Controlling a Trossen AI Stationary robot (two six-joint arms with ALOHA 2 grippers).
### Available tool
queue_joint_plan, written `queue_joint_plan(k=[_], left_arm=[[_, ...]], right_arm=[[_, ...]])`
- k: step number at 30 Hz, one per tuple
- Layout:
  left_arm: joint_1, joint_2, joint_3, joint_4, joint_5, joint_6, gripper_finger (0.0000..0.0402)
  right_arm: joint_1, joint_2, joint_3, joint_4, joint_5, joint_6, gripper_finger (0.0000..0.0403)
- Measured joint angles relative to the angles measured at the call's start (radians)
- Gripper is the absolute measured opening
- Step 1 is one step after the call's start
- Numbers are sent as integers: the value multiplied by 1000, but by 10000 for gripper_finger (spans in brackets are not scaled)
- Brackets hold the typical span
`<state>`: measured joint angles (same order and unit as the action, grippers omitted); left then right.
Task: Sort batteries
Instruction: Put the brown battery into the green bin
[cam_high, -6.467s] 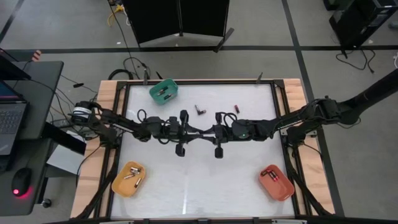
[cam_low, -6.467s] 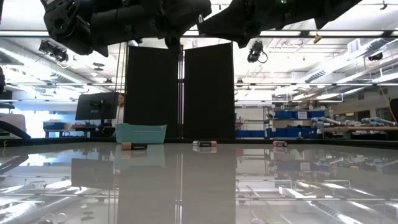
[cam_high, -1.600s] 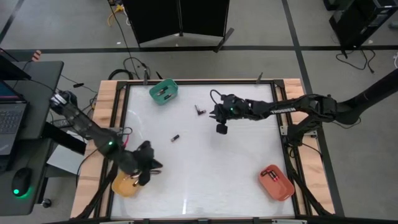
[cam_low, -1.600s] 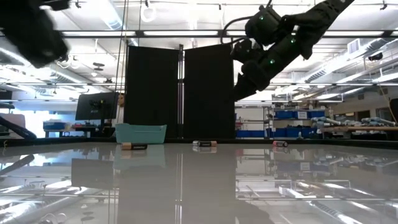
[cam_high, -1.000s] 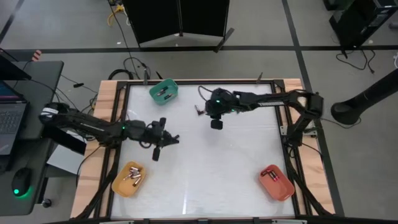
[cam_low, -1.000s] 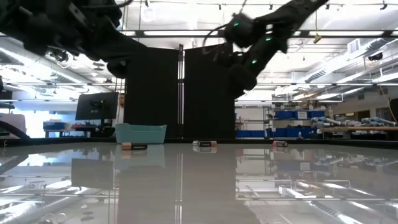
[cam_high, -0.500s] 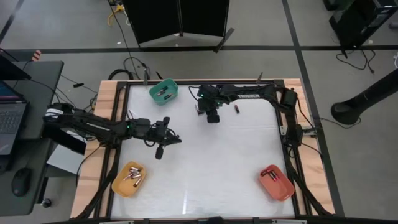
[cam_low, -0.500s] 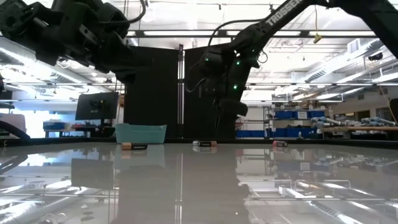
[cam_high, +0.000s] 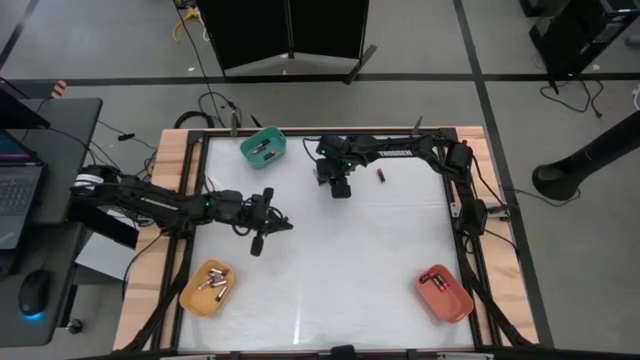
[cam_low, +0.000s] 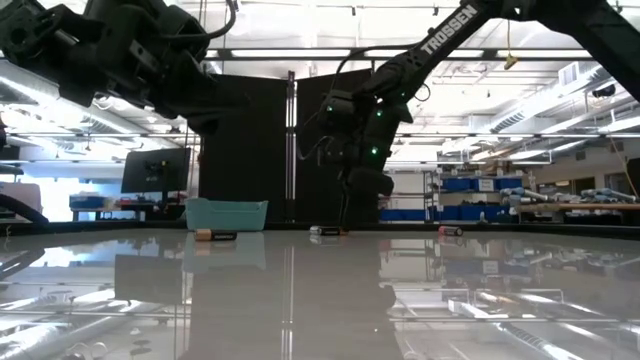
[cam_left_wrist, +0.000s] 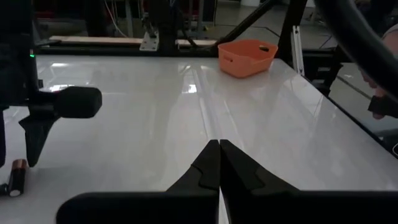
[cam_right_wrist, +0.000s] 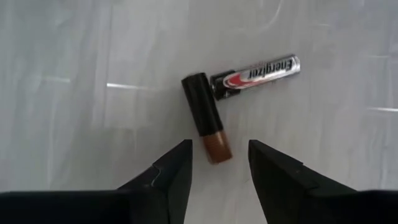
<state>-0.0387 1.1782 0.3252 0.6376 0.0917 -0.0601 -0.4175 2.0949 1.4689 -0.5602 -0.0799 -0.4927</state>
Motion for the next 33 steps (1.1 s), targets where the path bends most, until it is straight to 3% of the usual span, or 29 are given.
queue_joint_plan(k=[16,24,27,30,33], left_arm=[[0,0,0,1,-2,3,10],[0,0,0,10,-7,4,10],[0,0,0,53,-11,4,10],[0,-1,0,87,-11,4,10],[0,-1,0,116,-11,4,10]], right_arm=[[5,33,3,4,-54,35,117],[29,27,3,-18,-3,55,61],[53,8,0,-59,12,68,58],[94,-20,-5,-104,-47,57,58],[143,-61,-44,-24,-132,68,58]])
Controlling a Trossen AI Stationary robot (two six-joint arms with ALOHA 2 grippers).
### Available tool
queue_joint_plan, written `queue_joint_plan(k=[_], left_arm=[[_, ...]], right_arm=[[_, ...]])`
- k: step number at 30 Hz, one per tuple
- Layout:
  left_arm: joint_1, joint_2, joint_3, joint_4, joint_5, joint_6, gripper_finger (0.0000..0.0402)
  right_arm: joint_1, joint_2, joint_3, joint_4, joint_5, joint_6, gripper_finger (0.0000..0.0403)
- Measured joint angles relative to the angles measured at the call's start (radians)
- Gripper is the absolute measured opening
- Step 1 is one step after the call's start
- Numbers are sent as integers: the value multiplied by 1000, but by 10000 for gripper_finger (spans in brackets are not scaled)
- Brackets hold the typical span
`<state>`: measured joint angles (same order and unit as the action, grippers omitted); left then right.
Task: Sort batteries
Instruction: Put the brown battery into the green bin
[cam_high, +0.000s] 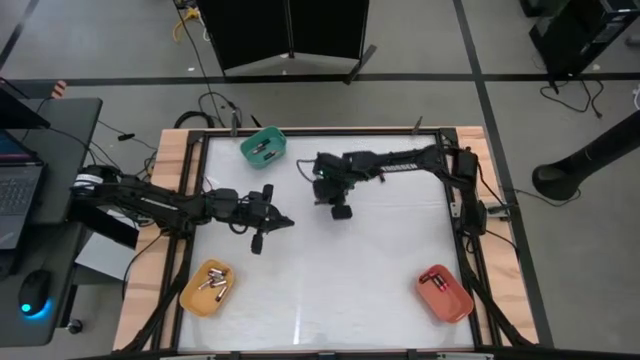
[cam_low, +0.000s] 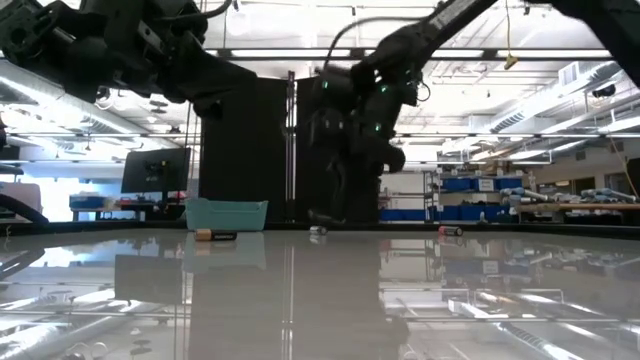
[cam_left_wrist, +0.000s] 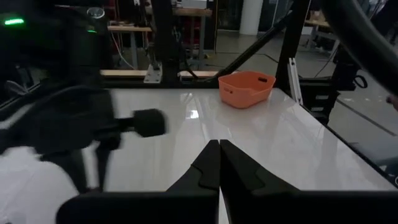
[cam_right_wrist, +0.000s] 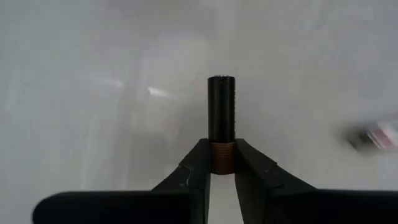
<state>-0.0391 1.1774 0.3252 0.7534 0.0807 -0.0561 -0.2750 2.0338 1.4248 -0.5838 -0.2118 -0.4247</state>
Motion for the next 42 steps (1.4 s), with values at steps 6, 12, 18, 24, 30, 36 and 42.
queue_joint_plan(k=[6,12,18,24,30,36,42], left_arm=[[-1,0,0,18,-18,-2,10],[-2,1,0,49,-58,-4,24],[-2,66,0,195,-73,-2,89],[-2,248,23,427,-114,0,150],[-2,438,105,671,-115,3,177],[-2,562,204,712,-78,3,179],[-2,597,260,722,-14,-1,178]], right_arm=[[103,-82,-256,422,-36,119,58],[200,-158,-578,1054,74,327,58],[288,-219,-783,1546,295,410,58],[341,-272,-826,1776,354,385,58],[366,-288,-820,1788,366,351,58],[374,-287,-820,1801,379,338,58],[375,-287,-820,1802,389,334,58]])
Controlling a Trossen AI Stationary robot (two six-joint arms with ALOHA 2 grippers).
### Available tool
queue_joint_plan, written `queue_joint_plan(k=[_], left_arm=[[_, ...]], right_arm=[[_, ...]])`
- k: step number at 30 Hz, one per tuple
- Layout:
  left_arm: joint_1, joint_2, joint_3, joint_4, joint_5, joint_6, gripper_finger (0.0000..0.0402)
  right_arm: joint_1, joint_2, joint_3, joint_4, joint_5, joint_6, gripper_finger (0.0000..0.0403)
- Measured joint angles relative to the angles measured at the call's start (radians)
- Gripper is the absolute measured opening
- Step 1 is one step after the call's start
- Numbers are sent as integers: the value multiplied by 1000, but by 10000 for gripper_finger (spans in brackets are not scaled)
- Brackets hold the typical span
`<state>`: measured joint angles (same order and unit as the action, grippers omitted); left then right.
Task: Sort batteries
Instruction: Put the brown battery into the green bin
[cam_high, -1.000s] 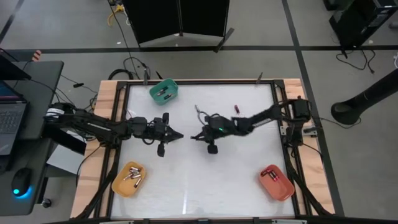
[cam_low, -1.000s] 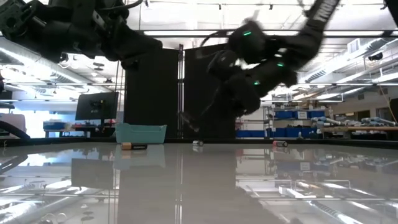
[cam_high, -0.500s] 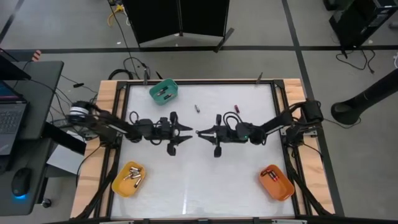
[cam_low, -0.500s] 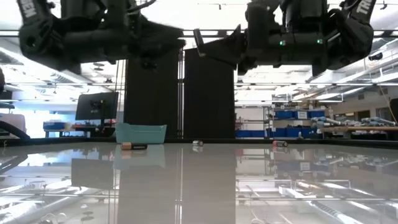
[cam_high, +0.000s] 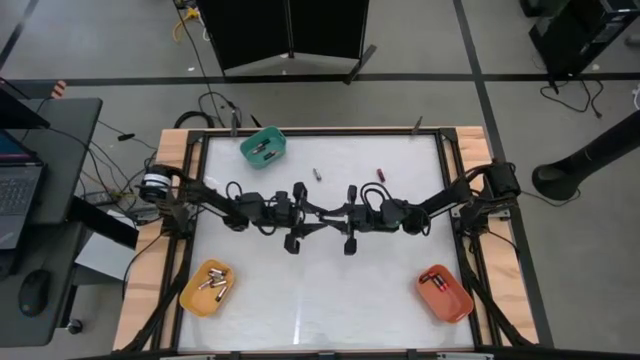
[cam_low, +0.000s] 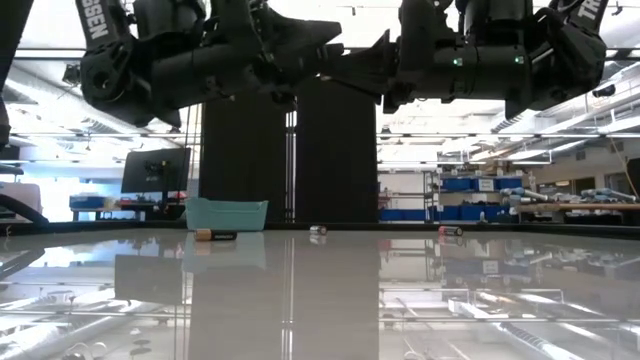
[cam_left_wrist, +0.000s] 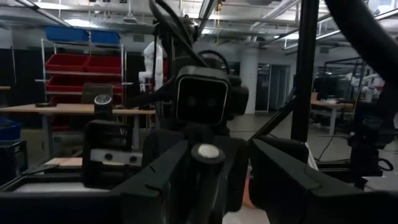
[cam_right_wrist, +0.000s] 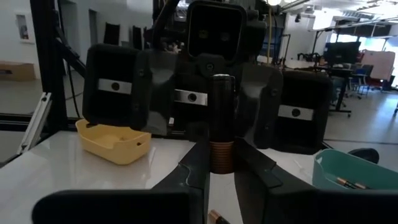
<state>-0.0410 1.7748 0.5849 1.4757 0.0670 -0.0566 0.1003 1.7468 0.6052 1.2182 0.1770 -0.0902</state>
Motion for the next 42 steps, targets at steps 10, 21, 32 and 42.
queue_joint_plan(k=[10,21,32,42], left_arm=[[0,0,0,15,10,3,147],[1,-1,0,5,9,27,99],[3,-4,0,-2,14,40,54],[75,-147,-1,-130,112,5,54]], right_arm=[[17,1,1,4,29,-30,58],[20,2,1,4,46,-45,58],[20,2,1,5,46,-24,58],[15,2,2,2,148,-10,176]])
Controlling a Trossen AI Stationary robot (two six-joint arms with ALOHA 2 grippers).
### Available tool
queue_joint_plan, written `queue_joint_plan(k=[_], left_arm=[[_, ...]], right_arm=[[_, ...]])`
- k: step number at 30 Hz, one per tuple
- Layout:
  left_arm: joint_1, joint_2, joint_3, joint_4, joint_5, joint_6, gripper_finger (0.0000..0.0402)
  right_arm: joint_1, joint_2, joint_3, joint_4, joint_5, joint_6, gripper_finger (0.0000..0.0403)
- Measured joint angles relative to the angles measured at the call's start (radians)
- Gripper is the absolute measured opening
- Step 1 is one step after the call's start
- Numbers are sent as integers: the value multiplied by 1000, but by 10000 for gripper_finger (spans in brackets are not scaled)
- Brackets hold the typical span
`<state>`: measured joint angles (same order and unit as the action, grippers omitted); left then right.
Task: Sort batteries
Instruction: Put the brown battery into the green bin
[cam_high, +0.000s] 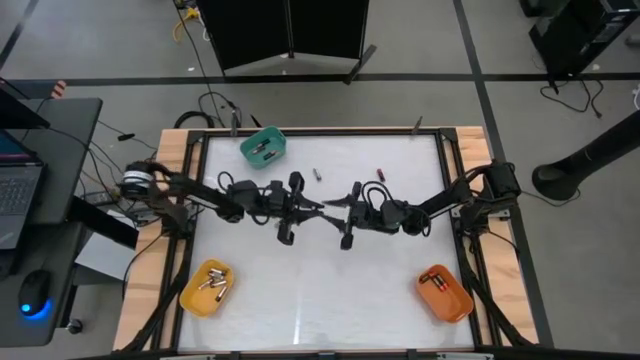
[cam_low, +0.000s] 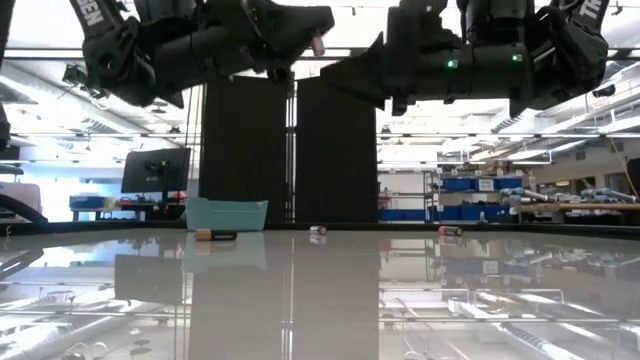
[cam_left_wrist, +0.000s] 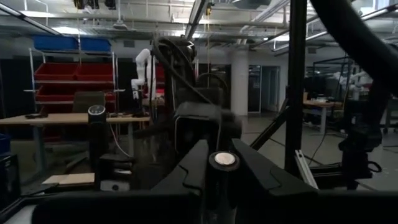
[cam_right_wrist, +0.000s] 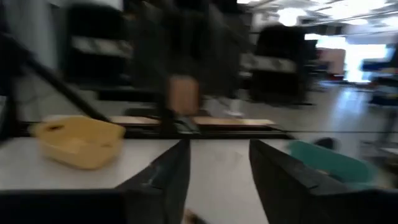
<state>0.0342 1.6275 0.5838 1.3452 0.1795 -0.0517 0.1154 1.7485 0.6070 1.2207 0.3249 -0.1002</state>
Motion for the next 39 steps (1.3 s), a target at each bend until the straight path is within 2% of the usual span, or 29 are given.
queue_joint_plan(k=[4,7,13,18,23,27,34,39], left_arm=[[41,-111,3,-103,49,7,54],[84,-207,33,-274,93,19,54],[175,-345,201,-888,67,101,54],[267,-358,412,-1488,-1,199,54],[399,-321,535,-1839,-61,230,54],[519,-281,550,-1941,-97,257,54],[691,-113,550,-1880,-100,338,54],[779,43,596,-1910,-99,351,54]], right_arm=[[6,-2,0,-13,109,-65,208],[13,-3,0,-32,142,-95,219],[14,-4,0,-162,160,-97,214],[14,-4,-1,-280,198,-88,198],[14,-4,-1,-347,201,-79,178],[14,-4,-1,-368,201,-79,158],[11,-4,-1,-372,200,-81,128],[11,-4,-1,-387,200,-85,113]])
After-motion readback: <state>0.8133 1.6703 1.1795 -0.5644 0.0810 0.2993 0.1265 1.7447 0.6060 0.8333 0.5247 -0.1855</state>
